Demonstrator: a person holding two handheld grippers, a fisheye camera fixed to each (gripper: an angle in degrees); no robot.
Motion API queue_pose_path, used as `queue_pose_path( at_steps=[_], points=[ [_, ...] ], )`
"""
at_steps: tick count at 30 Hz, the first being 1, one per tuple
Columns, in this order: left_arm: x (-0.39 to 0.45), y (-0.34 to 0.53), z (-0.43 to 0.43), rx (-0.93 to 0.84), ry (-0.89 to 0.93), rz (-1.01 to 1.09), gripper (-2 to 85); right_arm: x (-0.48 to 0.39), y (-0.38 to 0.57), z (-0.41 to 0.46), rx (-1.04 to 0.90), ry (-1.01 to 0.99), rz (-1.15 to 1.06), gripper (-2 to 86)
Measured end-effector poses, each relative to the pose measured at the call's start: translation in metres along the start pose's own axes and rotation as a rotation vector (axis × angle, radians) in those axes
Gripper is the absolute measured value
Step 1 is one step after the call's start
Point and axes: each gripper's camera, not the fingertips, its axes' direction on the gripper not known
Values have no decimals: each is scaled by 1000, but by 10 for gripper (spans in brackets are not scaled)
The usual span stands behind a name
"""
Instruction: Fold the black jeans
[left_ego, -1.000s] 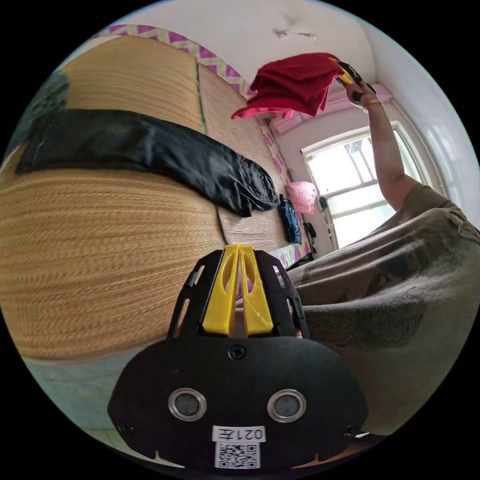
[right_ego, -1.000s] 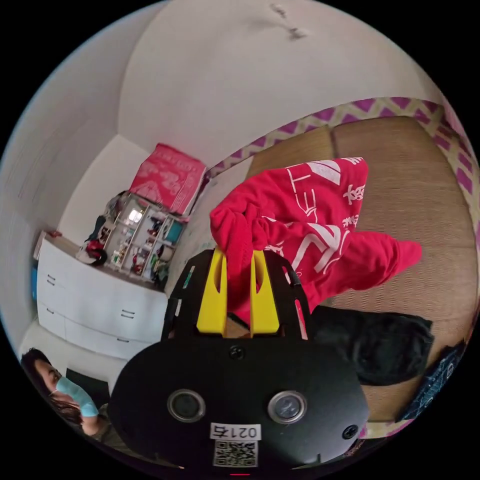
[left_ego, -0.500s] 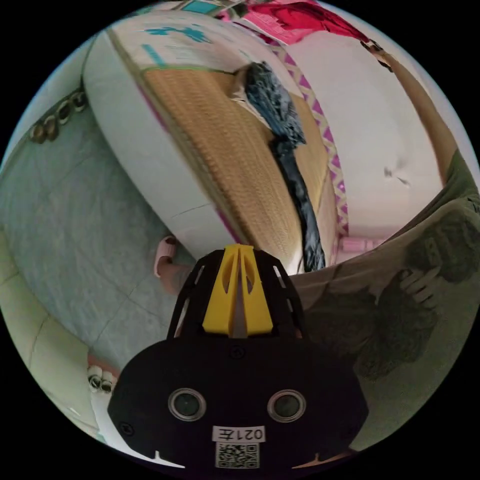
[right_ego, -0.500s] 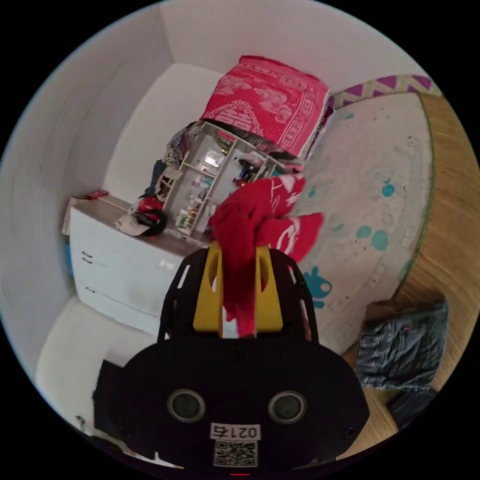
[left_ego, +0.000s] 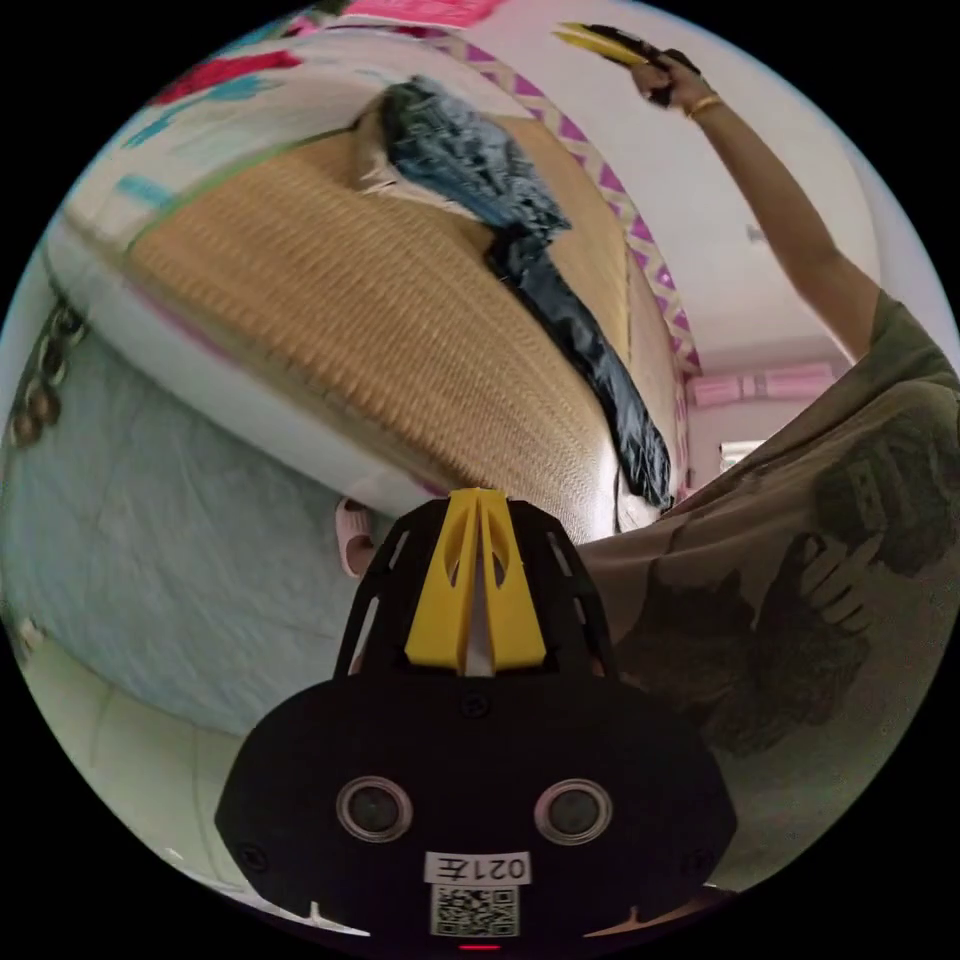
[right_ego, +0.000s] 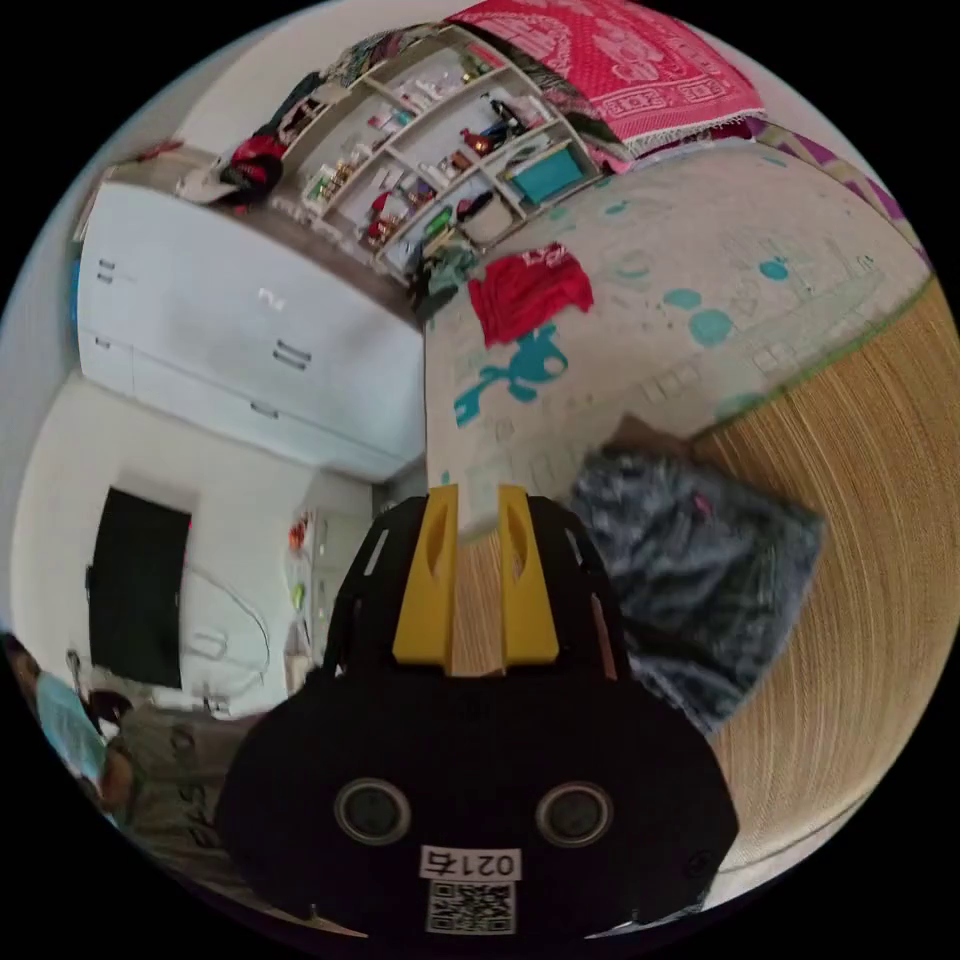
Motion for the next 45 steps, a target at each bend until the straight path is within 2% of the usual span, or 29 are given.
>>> queue_pose_path(
  at_steps=[5, 11, 15, 21, 24, 27, 33, 37, 45],
  points=[
    [86, -85, 44, -53, 98, 237, -9, -25, 190, -66, -19, 229, 7, 52],
    [211, -136, 135, -155, 157, 405, -9, -58, 440, -131, 104, 386, 244, 55],
    [293, -149, 193, -160, 208, 435, -9, -76, 611, -148, 87, 564, 430, 66],
    [412, -148, 300, -236, 231, 441, -10, -85, 847, -150, 123, 630, 772, 92],
    [462, -146, 340, -278, 266, 429, -10, -91, 935, -141, 118, 682, 914, 111],
    [509, -146, 370, -329, 253, 452, -9, -93, 1000, -128, 116, 722, 1022, 119],
    [575, -155, 409, -425, 195, 512, -10, -88, 1072, -92, 170, 752, 1167, 134],
    [597, -166, 431, -483, 176, 542, -10, -85, 1069, -58, 201, 776, 1166, 137],
    [609, -188, 472, -591, 164, 549, -10, -49, 1040, 41, 50, 945, 1188, 138]
  ],
)
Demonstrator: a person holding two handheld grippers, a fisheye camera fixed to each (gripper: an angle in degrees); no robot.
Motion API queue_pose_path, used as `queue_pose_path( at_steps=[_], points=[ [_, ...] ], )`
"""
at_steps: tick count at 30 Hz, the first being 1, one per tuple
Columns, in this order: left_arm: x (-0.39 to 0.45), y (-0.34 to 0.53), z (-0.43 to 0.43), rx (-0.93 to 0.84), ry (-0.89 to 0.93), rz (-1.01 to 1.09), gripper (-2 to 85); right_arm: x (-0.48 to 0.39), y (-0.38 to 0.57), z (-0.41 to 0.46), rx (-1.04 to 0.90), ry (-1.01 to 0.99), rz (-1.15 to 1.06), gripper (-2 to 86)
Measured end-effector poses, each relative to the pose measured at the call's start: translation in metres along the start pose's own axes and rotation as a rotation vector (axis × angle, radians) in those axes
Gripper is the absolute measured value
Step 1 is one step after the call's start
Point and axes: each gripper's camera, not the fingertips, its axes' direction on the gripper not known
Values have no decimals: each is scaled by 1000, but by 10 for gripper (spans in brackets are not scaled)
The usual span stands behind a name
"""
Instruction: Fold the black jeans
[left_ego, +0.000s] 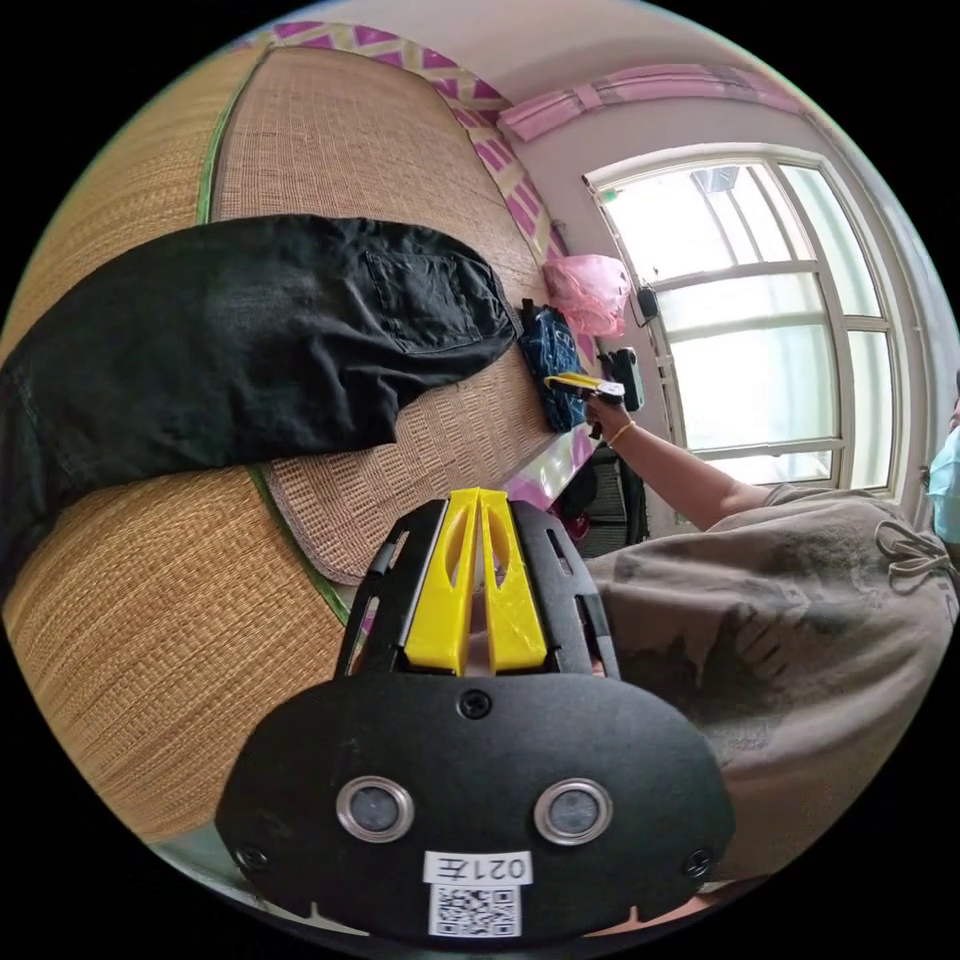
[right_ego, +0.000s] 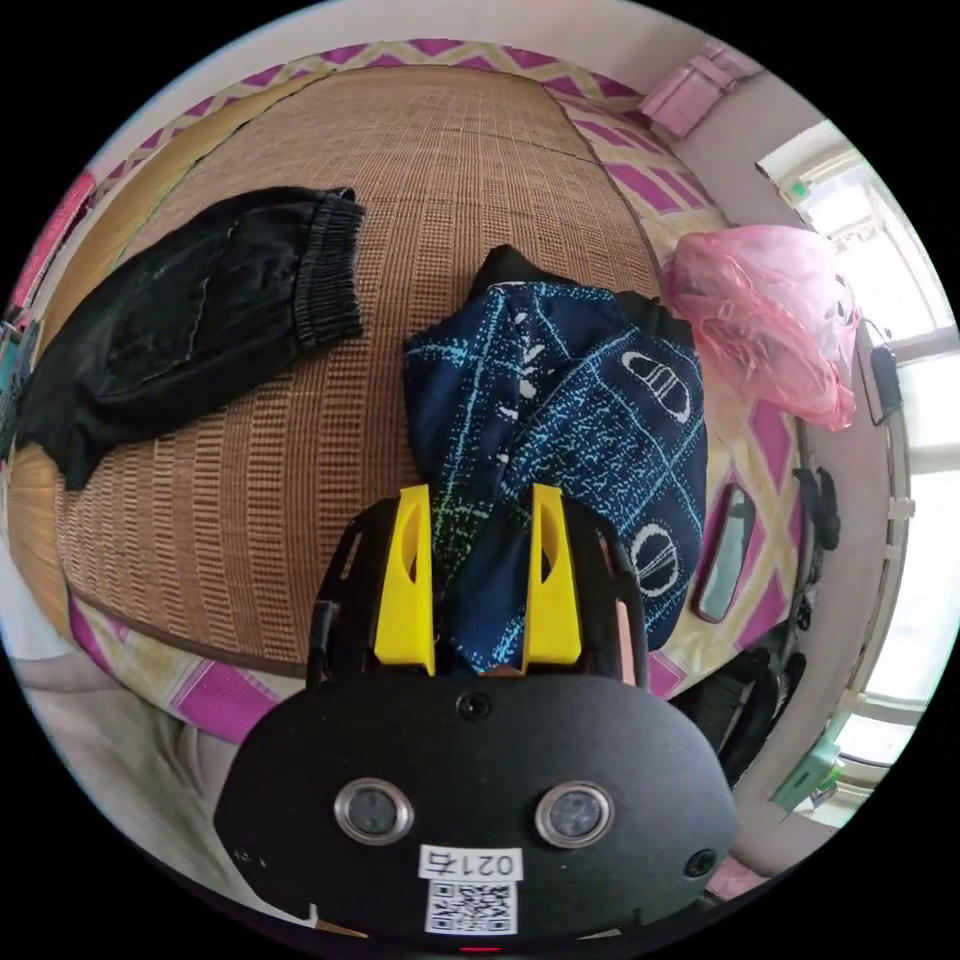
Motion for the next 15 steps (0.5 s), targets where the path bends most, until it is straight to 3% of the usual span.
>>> queue_pose_path(
  at_steps=[4, 10, 15],
  points=[
    [6, -13, 3, 1, -25, -52, -10, -27, -1, 27, 19, 104, -74, 131],
    [52, -33, 7, 65, -87, -97, -10, 17, -59, 72, 74, 58, -22, 116],
    [83, -38, 26, 118, -72, -166, -10, 31, -113, 124, -25, 25, -69, 116]
  ],
)
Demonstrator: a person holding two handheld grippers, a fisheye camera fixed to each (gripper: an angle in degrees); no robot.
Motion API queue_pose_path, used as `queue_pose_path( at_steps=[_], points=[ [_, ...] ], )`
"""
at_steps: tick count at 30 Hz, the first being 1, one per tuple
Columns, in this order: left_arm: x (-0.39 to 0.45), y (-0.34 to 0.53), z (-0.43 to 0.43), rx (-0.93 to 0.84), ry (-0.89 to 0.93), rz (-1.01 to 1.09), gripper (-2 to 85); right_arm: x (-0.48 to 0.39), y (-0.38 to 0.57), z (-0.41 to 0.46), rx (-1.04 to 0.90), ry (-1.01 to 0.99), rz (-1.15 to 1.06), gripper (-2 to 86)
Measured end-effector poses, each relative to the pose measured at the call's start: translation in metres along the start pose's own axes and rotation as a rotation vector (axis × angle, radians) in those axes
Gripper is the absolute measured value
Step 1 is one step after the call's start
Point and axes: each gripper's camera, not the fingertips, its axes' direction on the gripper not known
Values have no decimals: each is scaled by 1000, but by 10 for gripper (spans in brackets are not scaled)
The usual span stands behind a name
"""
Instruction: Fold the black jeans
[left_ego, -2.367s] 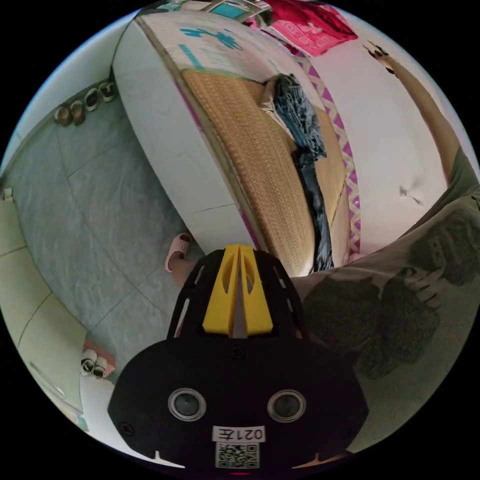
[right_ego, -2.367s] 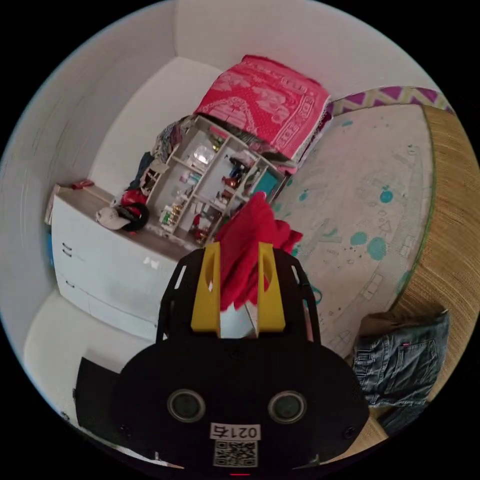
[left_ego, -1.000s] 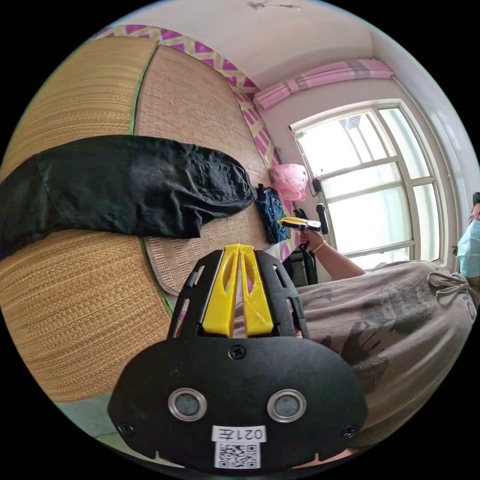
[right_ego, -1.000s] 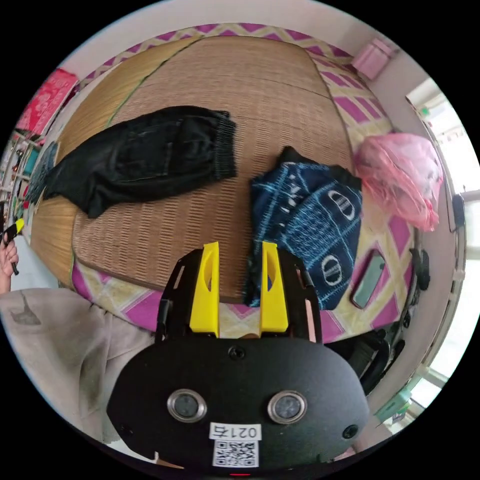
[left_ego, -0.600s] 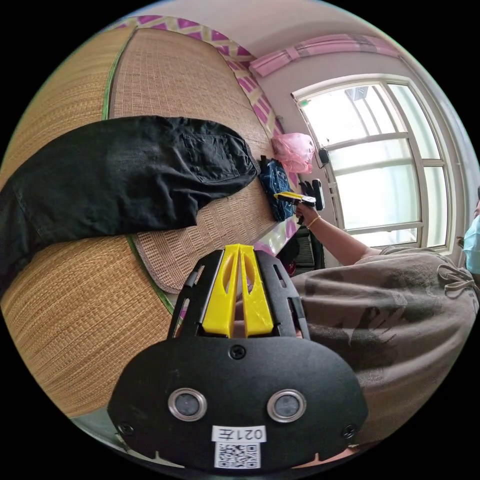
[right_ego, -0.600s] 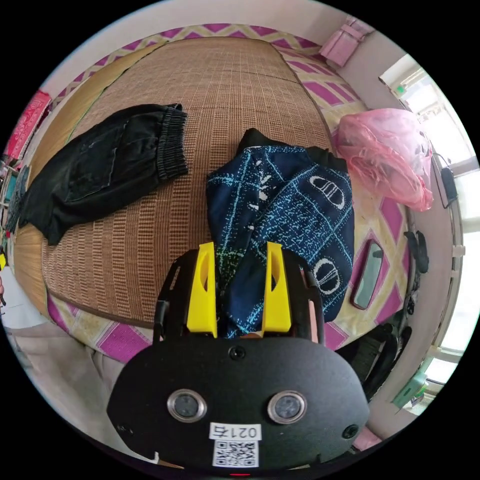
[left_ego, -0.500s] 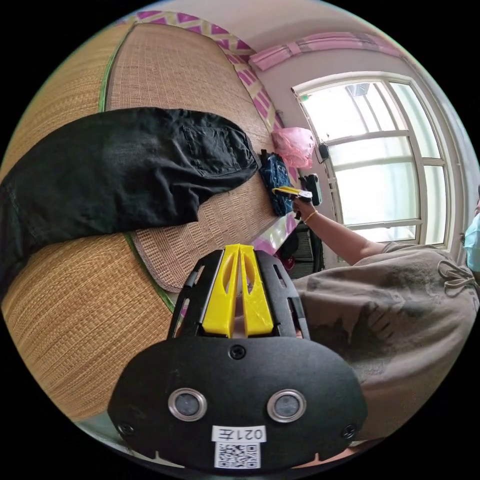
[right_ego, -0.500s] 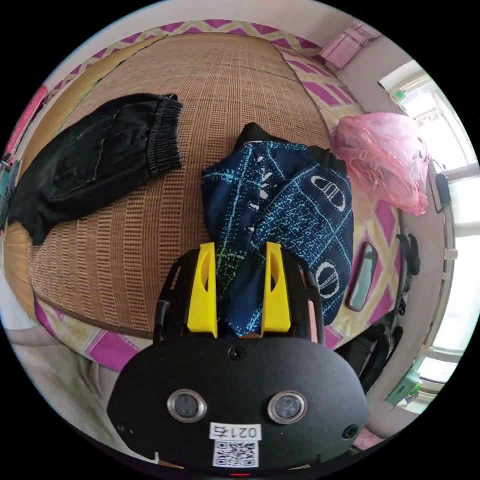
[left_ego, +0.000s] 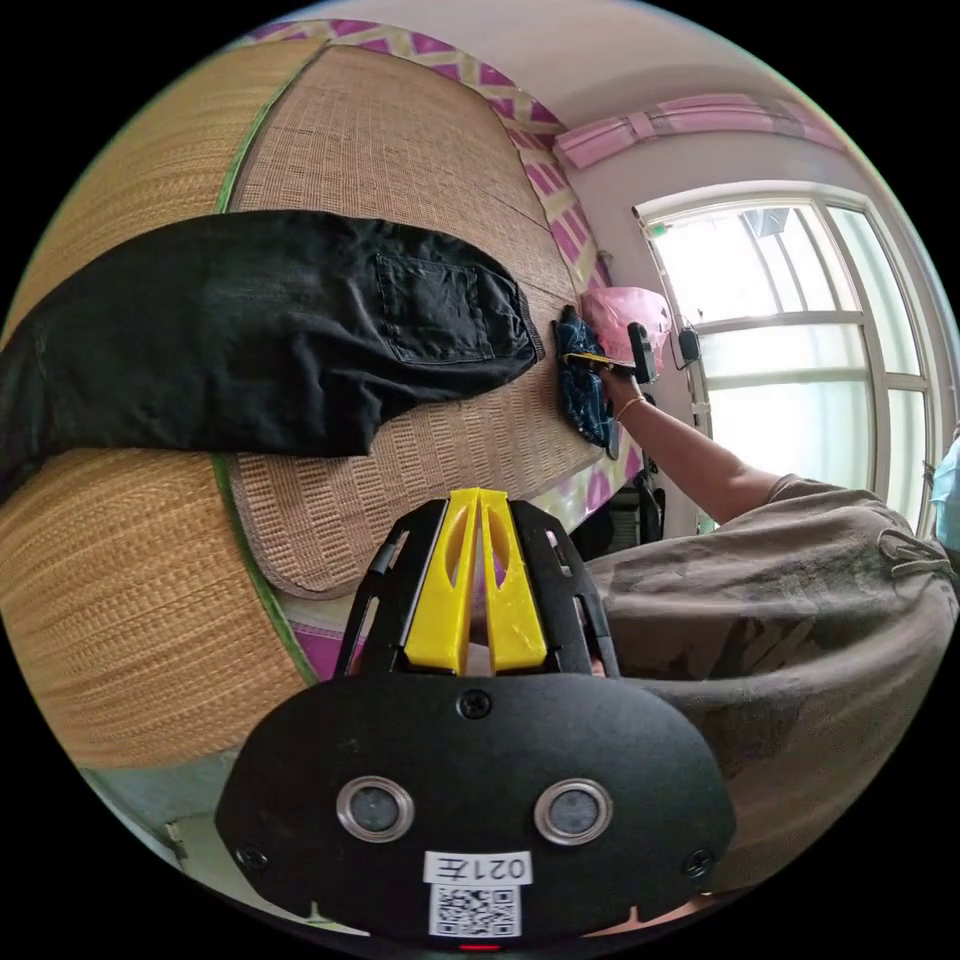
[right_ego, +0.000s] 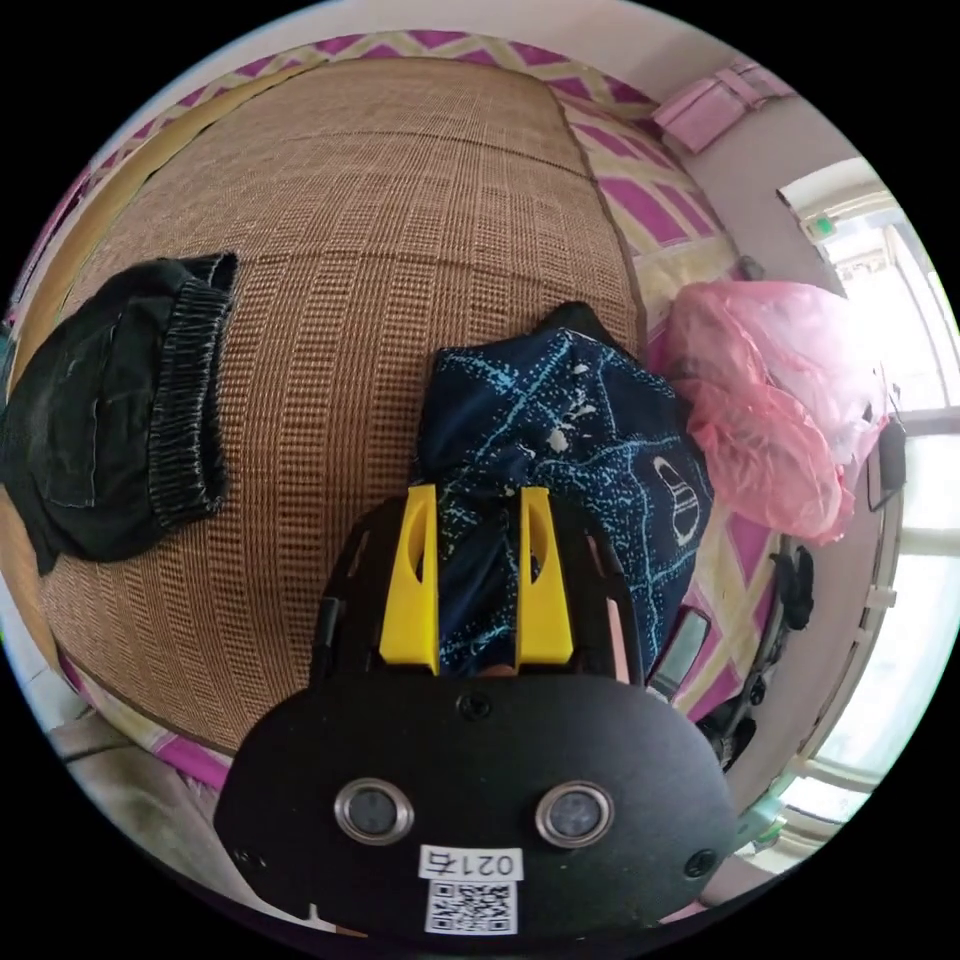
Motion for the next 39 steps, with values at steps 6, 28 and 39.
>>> queue_pose_path(
  at_steps=[6, 28, 39],
  points=[
    [32, 3, 21, -8, -19, -9, -10, -30, 54, 43, 67, 57, -228, 105],
    [42, 89, -43, 172, -102, -196, -9, 22, -116, 159, 370, -567, -231, 111],
    [1, 83, -87, 159, -164, -184, -9, -53, -274, 231, 107, -419, -747, 82]
  ],
)
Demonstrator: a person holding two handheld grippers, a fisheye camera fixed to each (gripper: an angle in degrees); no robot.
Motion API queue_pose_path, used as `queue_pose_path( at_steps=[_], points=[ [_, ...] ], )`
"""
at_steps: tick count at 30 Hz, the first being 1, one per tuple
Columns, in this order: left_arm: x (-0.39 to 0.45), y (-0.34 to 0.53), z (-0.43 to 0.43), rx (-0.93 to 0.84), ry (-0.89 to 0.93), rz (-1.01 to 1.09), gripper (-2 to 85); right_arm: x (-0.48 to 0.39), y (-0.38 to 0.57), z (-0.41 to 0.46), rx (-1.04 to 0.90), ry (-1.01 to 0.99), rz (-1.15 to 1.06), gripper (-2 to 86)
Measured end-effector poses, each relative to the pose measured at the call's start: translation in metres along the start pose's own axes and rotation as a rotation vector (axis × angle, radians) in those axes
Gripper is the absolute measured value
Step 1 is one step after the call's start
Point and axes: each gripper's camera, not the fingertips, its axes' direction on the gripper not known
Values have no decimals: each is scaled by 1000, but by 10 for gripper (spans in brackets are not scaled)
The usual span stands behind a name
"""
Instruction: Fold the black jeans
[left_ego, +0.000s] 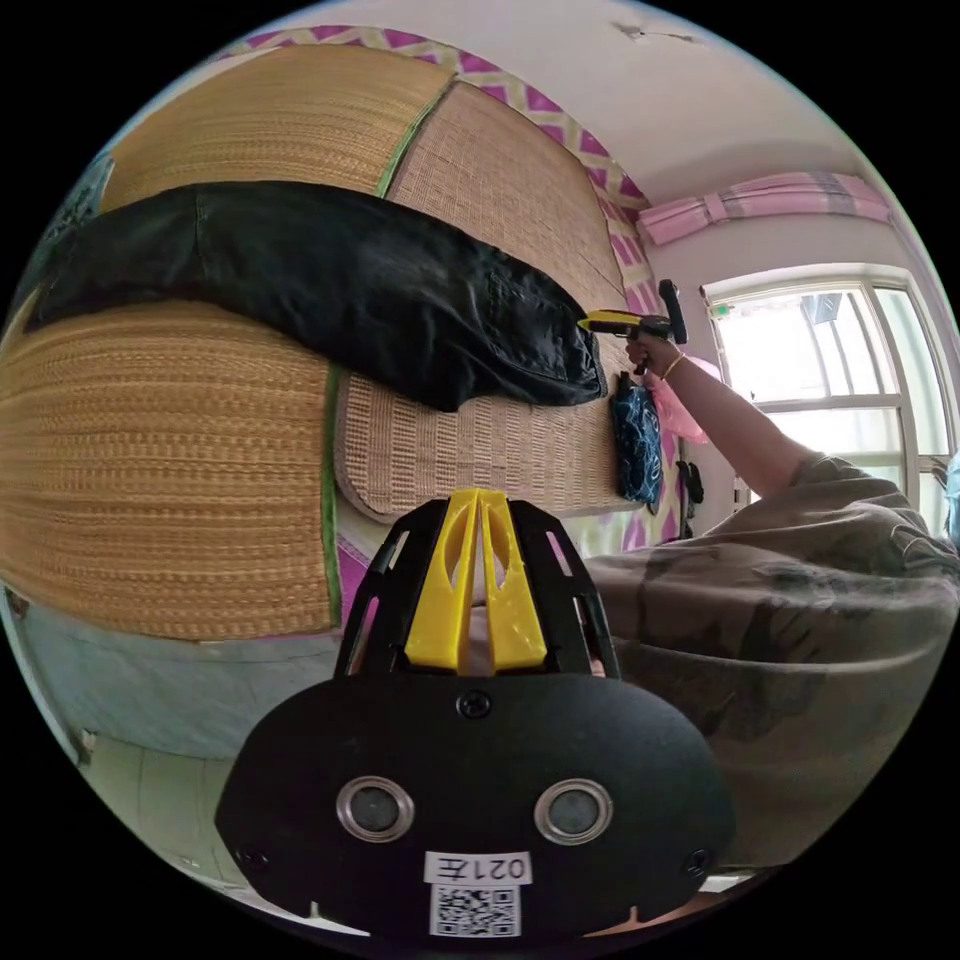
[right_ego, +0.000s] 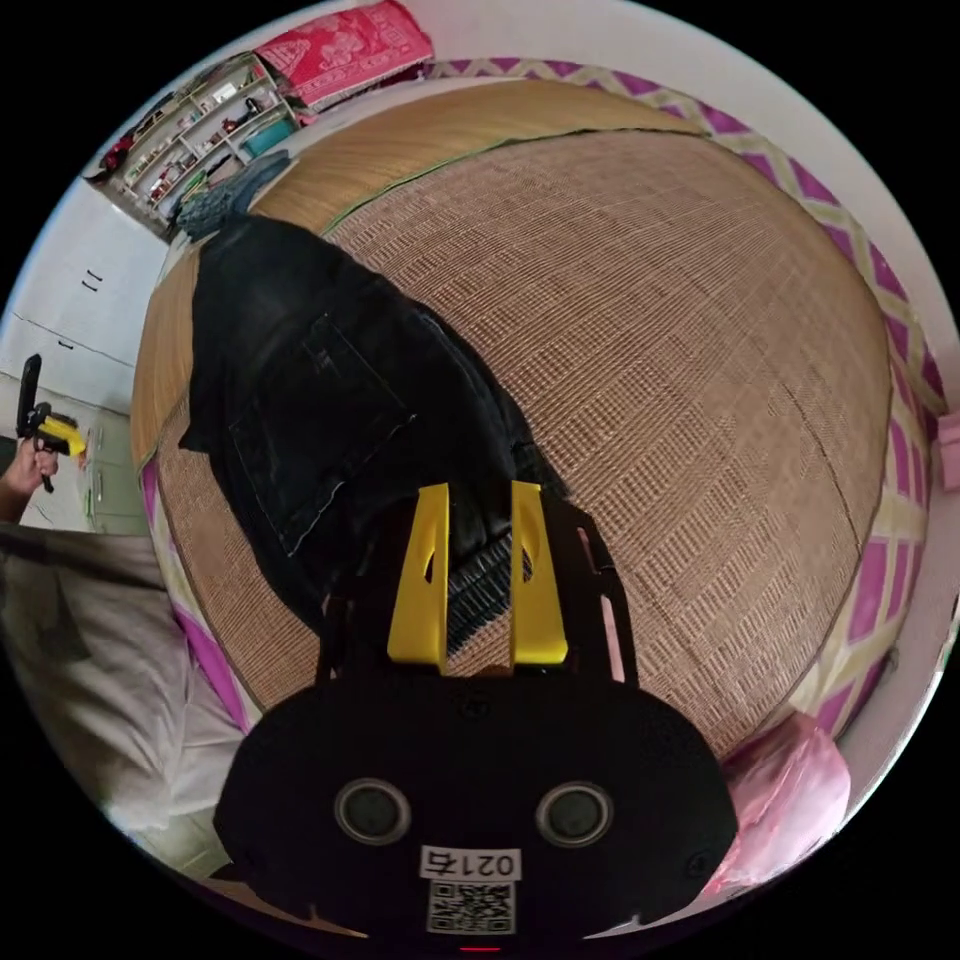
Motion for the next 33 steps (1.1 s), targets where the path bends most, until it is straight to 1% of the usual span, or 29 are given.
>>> queue_pose_path(
  at_steps=[2, 4, 7, 9, 10, 13, 18, 20, 25, 29, 33],
  points=[
    [-8, -22, -12, -31, -83, 68, -8, 7, -6, -4, -7, 22, -10, 48],
    [-16, -40, -26, -24, -155, 127, -6, 13, -6, -19, 34, -15, -24, 13],
    [-29, -74, -61, 70, -196, 277, 5, 15, 2, -48, 114, -65, -63, -2],
    [-38, -99, -76, 90, -258, 368, 41, 7, 5, -65, 122, -82, -130, -7],
    [-47, -117, -82, 93, -320, 410, 63, 4, 6, -70, 120, -95, -151, -7],
    [-78, -165, -91, 89, -449, 459, 99, -9, 7, -91, 131, -170, -241, -9],
    [-133, -233, -90, 20, -546, 519, 123, -14, 11, -100, 64, -168, -225, -10],
    [-152, -265, -81, -62, -595, 574, 134, -11, 14, -101, 52, -181, -195, -10],
    [-176, -328, -65, -148, -594, 668, 138, -12, 12, -99, 22, -166, -126, -10],
    [-194, -372, -38, -294, -555, 733, 134, -15, 4, -94, -16, -157, -102, -10],
    [-206, -398, -27, -335, -496, 759, 133, -14, 1, -99, -19, -172, -78, -10]
  ],
)
